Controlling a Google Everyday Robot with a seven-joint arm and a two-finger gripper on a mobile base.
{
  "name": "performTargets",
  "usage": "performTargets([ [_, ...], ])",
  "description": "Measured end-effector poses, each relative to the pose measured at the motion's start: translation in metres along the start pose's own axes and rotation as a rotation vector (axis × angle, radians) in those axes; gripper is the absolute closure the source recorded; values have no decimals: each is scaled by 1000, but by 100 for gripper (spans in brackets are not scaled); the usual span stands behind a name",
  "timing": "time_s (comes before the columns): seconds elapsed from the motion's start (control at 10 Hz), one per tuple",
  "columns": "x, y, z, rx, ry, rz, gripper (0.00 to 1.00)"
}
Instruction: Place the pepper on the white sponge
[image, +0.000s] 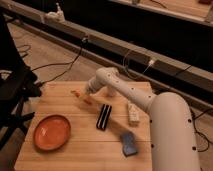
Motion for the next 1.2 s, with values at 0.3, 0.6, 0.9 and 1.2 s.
performTargets([
  [0.3,16,-1,8,4,3,13,35],
  [0.6,16,0,9,3,4,14,35],
  [0.9,22,-8,13,21,10,34,35],
  [1.2,31,-15,19,45,24,64,48],
])
